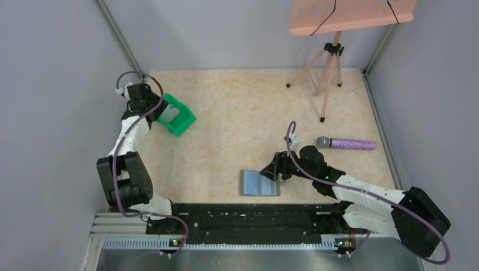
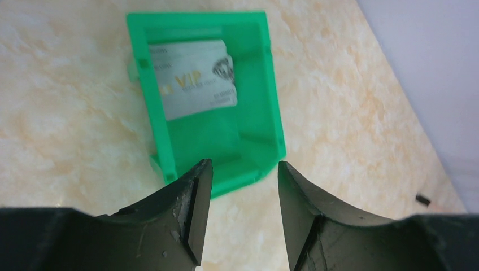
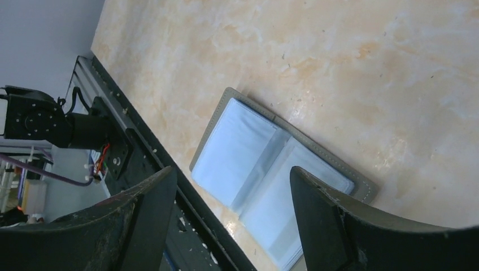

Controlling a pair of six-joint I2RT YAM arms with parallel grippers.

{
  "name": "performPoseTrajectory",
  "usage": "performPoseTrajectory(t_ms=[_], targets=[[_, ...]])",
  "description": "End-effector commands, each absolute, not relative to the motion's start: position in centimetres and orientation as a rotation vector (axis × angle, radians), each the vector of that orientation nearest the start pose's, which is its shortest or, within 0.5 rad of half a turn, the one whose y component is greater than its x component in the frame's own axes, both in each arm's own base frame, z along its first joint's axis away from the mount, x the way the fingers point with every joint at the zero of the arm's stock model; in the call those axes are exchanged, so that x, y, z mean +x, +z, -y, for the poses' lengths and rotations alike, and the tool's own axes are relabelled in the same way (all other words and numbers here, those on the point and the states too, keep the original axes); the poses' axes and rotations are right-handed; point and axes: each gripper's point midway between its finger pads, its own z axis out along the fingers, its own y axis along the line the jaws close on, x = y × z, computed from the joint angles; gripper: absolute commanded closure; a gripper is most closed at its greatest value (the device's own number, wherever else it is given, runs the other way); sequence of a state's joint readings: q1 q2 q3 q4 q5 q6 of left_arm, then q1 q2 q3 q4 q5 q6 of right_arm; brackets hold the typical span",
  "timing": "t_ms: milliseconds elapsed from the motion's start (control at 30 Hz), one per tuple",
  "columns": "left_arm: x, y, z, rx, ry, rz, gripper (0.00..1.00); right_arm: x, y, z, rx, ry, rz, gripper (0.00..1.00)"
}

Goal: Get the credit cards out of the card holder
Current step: Place the credit card in the storage box, then remove the credit card from the card holder.

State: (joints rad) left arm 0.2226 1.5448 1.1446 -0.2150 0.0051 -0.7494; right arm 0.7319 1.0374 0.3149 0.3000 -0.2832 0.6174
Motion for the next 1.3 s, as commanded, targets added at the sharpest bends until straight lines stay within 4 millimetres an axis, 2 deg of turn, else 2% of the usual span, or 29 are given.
performPoseTrajectory(t_ms=[0,67,167,300,400,500,533,600,733,933,1067,1267], targets=[[41.6,18.4,-2.2,-0.827,-0.356,-2.094,0.48,18.5,11.1,-26.5,-0.251,1.149,-2.170,0.28],[39.8,18.0,0.5,-0.767,-0.429,-2.136,0.48,18.5,11.0,-26.2,-0.222,1.129,-2.203,0.31],[36.9,17.3,5.6,-0.639,-0.604,-2.199,0.48,17.9,11.0,-25.8,-0.187,1.143,-2.221,0.37],[31.8,15.4,12.6,-0.449,-0.796,-2.301,0.50,16.9,11.1,-25.1,-0.148,1.171,-2.222,0.49],[27.5,14.8,17.4,-0.285,-0.946,-2.337,0.51,16.4,10.7,-24.6,-0.124,1.171,-2.226,0.52],[23.9,14.5,20.6,-0.197,-1.100,-2.321,0.52,16.0,10.5,-24.5,-0.101,1.196,-2.228,0.57],[23.1,14.9,21.6,-0.158,-1.158,-2.293,0.53,15.9,10.5,-24.6,-0.097,1.207,-2.231,0.58],[21.4,15.0,23.1,-0.101,-1.230,-2.279,0.54,15.8,10.2,-24.6,-0.083,1.215,-2.244,0.59],[19.4,13.5,24.8,-0.031,-1.273,-2.327,0.55,15.6,9.0,-24.5,-0.051,1.208,-2.291,0.59],[18.1,12.7,27.7,0.101,-1.382,-2.332,0.59,15.9,7.2,-23.8,0.002,1.130,-2.349,0.56],[17.9,10.6,28.8,0.137,-1.406,-2.383,0.61,16.2,5.7,-22.8,0.050,1.039,-2.385,0.55],[17.0,6.1,29.1,0.135,-1.368,-2.506,0.66,15.9,4.2,-22.8,0.051,1.034,-2.427,0.55]])
